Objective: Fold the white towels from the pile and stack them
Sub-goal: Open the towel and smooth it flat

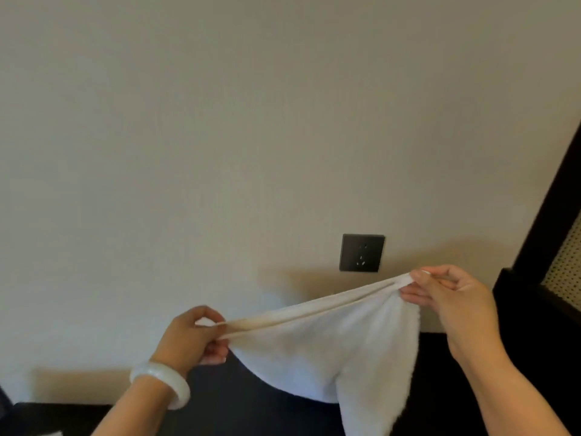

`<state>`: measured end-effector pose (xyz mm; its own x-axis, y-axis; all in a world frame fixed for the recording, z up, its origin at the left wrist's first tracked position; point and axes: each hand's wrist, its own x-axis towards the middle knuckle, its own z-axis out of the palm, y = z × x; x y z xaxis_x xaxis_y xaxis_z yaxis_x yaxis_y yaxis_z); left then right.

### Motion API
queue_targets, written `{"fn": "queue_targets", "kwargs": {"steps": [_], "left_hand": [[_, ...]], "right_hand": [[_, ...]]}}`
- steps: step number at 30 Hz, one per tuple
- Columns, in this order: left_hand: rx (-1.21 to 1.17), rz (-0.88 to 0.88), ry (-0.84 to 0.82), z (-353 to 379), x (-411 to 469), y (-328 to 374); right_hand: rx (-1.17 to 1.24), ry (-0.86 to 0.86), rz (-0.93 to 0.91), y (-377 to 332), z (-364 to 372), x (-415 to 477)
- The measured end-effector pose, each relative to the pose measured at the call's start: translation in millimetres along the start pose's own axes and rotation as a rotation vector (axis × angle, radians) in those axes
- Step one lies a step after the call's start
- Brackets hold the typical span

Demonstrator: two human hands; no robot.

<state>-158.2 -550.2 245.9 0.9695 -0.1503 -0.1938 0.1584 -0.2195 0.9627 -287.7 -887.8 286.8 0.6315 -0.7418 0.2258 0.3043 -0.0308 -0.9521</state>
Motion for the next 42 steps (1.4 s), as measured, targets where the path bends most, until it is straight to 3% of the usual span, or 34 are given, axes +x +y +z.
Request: {"fn": "queue_targets", "kwargs": {"steps": [3,6,13,22,30,33,38,41,42], "left_hand": [[-0.1,0.209,0.047,-9,1,56],[0.052,0.306,0.041,-15,1,99],[0.309,0.255,-0.062,-28,-2,144],[0.187,0.213,-0.323,-65,-31,181],[0.172,0.022,-0.259,-39,5,145],[0.111,0.121,-0.19,-31,10,153],[-0.001,0.393,-0.119,-48,-16,180],[0.057,0.394,-0.156,-62,-32,142],[0.11,0.3,-0.192,-59,-39,101]], "right_hand": [[-0.018,0.006,-0.096,-28,-13,11],[-0.122,-0.038,-0.051,-48,-29,17],[-0.271,-0.172,0.064,-75,-46,2],[-0.22,-0.215,-0.091,-115,-64,-1],[-0.208,-0.236,0.188,-62,-46,17],[-0.186,-0.19,0.171,-65,-38,23],[-0.043,-0.15,-0.068,-102,-37,10],[-0.119,-0.166,-0.033,-87,-54,-14],[-0.194,-0.168,0.082,-54,-61,-32]]}}
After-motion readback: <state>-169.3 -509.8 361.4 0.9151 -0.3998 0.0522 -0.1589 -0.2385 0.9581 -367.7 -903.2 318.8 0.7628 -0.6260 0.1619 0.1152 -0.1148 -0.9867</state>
